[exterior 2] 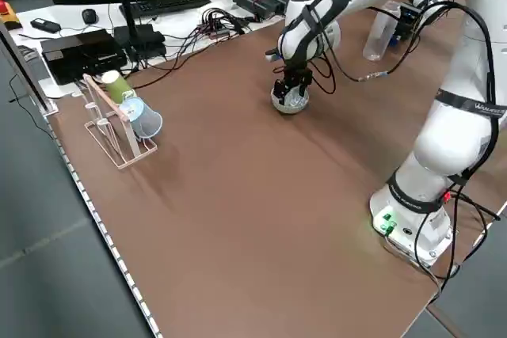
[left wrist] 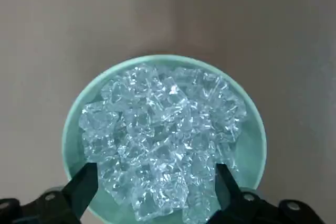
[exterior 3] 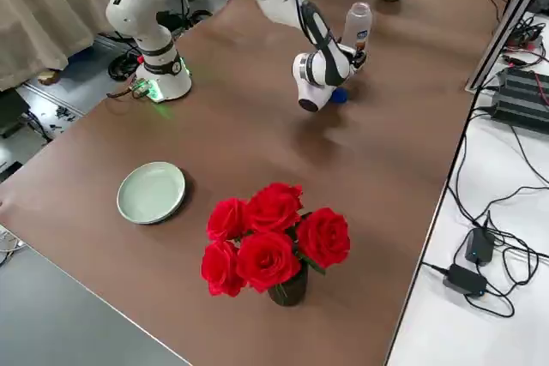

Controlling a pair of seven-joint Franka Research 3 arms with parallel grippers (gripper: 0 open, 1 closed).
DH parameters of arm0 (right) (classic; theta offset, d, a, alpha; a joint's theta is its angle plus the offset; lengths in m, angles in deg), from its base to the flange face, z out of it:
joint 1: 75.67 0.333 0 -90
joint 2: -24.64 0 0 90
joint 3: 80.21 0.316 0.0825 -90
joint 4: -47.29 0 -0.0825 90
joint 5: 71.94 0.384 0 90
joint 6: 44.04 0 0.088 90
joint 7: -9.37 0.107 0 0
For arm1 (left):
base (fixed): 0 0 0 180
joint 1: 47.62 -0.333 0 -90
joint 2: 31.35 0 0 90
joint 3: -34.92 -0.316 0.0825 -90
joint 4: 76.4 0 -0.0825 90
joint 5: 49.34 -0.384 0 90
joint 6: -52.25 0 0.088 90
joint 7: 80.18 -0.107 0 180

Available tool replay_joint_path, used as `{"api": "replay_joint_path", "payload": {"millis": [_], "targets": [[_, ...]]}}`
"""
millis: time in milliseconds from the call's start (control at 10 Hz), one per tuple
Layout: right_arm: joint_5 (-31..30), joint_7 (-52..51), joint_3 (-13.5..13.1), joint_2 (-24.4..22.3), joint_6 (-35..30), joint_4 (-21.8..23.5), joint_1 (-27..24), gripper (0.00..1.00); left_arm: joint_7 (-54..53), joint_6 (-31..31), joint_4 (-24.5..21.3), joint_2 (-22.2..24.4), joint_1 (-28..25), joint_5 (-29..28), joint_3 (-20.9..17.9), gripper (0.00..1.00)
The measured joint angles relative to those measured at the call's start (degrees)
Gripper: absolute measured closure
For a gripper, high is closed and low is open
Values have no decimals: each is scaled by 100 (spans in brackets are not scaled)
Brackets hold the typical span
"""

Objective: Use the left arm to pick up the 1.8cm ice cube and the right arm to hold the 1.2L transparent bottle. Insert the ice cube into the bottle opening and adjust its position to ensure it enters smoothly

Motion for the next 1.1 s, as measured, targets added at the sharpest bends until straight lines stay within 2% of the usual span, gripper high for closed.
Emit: {"api": "replay_joint_path", "payload": {"millis": [100, 300, 400, 800, 1100], "targets": [[4, 0, 0, 3, 1, -10, 0, 0, 1, 0, 0, -5, 2, 0, 0, 4], [10, -1, 0, 6, 1, -30, 0, 0, 3, 0, 0, -11, 4, 0, 0, 14], [15, -1, -2, 6, 1, -34, 0, 0, 3, -1, 2, -13, 9, 0, 0, 32], [53, -3, -13, 7, -3, -60, -4, 0, 4, -2, 10, -17, 11, 0, -2, 59], [55, -6, -16, 7, -9, -61, -12, 0, 4, -2, 11, -19, 12, -2, -2, 59]]}}
